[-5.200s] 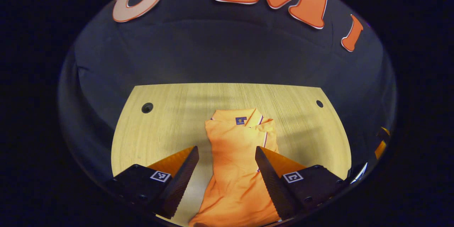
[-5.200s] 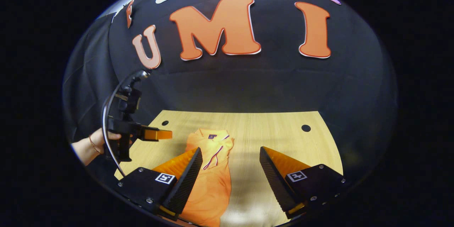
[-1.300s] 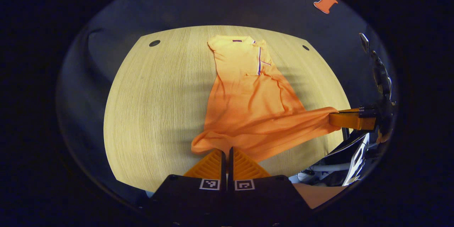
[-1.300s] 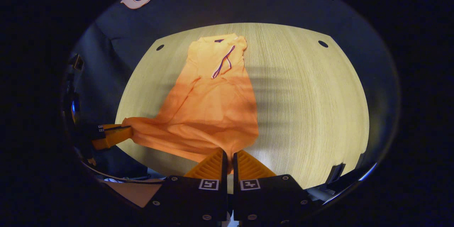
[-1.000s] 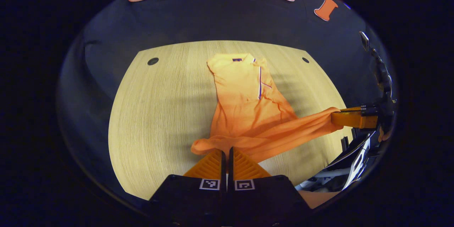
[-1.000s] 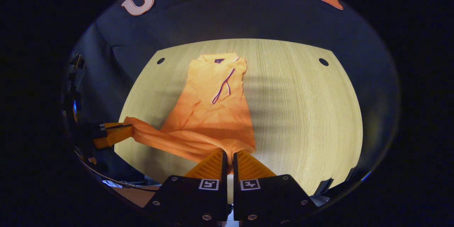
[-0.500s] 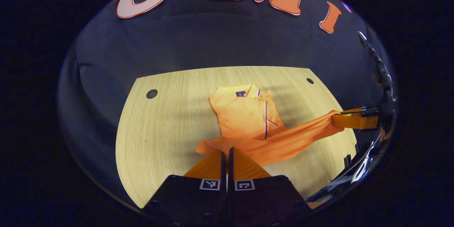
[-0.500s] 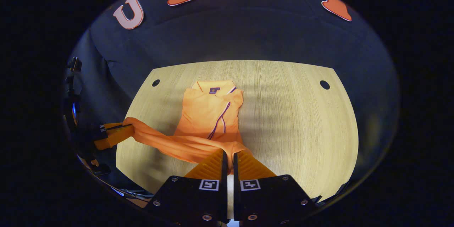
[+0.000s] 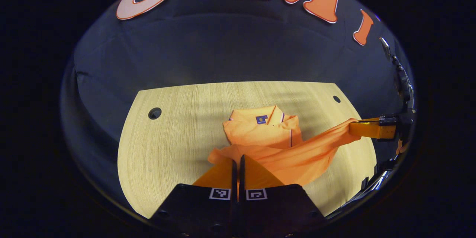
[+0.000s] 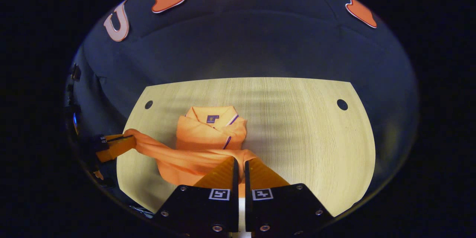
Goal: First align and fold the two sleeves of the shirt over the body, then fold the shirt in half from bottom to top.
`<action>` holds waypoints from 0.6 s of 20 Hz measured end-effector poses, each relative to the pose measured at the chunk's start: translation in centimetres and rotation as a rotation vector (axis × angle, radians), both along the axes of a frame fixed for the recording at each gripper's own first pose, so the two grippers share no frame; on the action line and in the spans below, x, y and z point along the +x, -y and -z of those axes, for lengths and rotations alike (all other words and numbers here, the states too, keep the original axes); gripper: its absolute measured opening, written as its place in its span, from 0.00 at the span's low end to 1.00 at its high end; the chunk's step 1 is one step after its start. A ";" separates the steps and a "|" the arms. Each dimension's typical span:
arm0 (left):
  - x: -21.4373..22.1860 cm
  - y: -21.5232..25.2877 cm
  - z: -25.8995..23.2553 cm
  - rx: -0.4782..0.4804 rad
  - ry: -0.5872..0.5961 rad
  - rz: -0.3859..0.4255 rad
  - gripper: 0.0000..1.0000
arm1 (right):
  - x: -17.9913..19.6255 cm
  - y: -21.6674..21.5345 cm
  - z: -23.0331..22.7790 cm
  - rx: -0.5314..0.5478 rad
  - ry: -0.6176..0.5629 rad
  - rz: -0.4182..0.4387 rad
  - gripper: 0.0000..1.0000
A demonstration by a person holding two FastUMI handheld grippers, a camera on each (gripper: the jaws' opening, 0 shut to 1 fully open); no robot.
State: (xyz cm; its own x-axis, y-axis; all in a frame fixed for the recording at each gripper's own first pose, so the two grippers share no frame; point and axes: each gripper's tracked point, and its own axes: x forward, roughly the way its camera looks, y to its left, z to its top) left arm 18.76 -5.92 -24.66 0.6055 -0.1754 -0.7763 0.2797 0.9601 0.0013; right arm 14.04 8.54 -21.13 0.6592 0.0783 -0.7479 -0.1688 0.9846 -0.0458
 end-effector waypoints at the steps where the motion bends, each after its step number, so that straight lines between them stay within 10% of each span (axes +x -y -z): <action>1: 0.8 0.0 0.5 -0.001 -0.002 -0.004 0.01 | 0.9 -0.1 0.2 0.006 0.002 0.004 0.07; 12: 9.2 -0.4 7.4 0.064 -0.009 -0.070 0.01 | 9.6 0.1 7.0 0.040 -0.032 0.102 0.07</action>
